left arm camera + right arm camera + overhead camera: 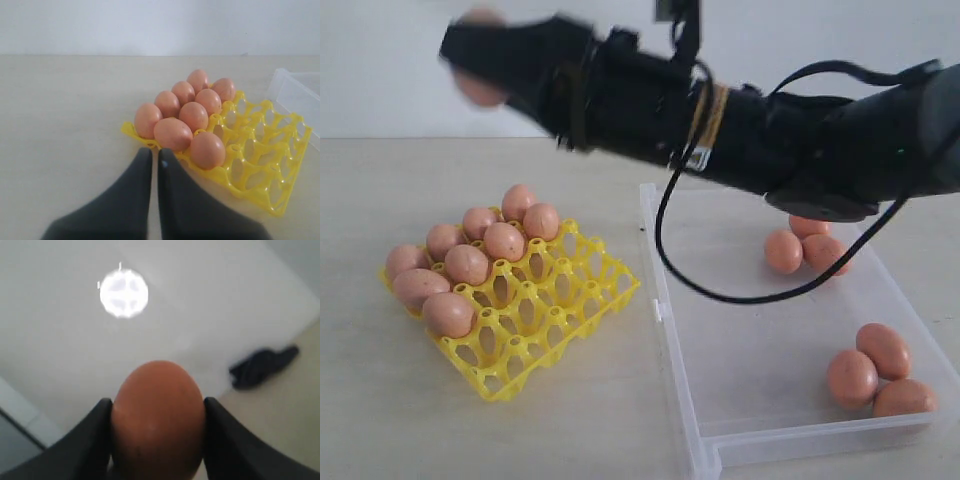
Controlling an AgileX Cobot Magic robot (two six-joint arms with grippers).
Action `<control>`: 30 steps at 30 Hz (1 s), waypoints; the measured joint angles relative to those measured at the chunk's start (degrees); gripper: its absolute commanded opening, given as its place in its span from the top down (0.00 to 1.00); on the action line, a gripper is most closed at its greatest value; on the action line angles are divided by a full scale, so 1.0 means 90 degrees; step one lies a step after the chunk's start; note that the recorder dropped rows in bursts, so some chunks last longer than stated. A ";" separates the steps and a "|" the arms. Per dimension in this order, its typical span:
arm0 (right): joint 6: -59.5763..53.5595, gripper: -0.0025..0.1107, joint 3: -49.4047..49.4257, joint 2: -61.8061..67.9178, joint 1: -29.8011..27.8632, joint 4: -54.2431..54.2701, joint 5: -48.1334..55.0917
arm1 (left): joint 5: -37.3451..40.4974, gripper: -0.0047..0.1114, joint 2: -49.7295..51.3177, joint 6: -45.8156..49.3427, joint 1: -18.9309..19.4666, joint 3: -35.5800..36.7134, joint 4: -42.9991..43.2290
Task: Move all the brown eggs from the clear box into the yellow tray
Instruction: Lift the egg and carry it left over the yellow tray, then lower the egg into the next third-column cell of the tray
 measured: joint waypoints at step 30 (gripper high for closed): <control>-0.0965 0.98 -0.1710 0.2104 0.1087 -0.0330 0.4376 | 0.0000 0.92 0.0000 0.0000 0.0000 0.0000 0.0000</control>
